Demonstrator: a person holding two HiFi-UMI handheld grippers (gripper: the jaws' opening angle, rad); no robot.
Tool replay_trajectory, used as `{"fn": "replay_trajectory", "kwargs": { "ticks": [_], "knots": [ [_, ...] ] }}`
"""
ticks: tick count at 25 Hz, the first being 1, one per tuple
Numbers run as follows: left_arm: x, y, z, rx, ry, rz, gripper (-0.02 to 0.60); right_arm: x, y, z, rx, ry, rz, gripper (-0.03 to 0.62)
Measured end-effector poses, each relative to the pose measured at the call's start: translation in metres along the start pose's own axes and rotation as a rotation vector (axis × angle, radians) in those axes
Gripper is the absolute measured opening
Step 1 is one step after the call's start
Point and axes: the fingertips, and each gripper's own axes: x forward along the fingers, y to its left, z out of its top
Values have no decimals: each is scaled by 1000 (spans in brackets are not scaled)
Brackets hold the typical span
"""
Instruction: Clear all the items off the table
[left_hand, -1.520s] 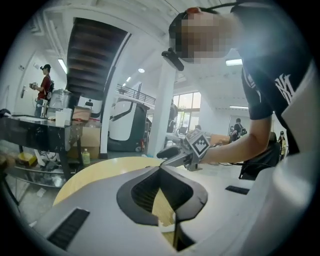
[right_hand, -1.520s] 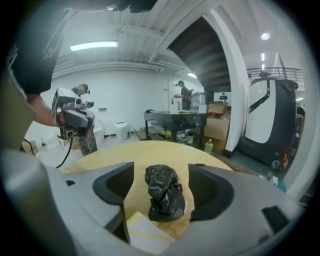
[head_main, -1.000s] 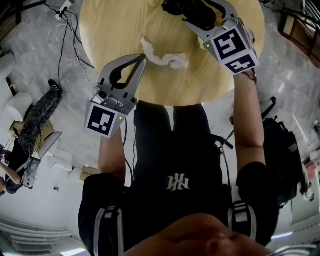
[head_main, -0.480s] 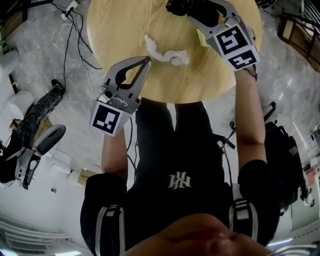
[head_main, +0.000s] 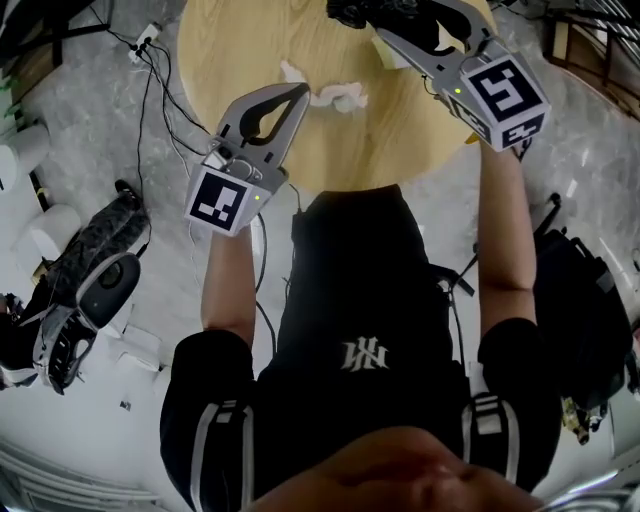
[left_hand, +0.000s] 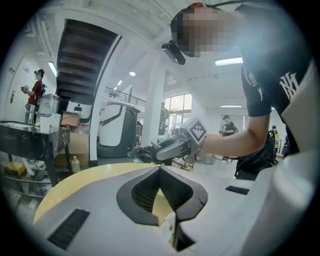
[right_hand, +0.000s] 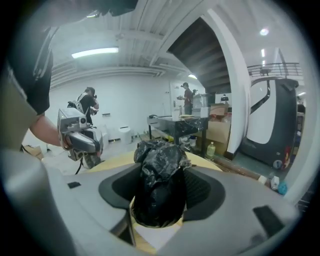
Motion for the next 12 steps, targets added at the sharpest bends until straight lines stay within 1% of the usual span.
{"fn": "replay_trajectory", "kwargs": {
  "ticks": [4, 7, 10, 12],
  "knots": [
    [3, -27, 14, 61, -43, -61, 13, -47, 13, 4, 21, -60, -80, 247],
    [1, -55, 23, 93, -71, -89, 14, -87, 31, 7, 32, -118, -144, 247],
    [-1, -84, 26, 92, -81, -107, 13, -128, 48, 8, 43, -177, -208, 242],
    [-1, -103, 27, 85, -84, -134, 14, -155, 55, 7, 50, -208, -252, 242]
  ]
}}
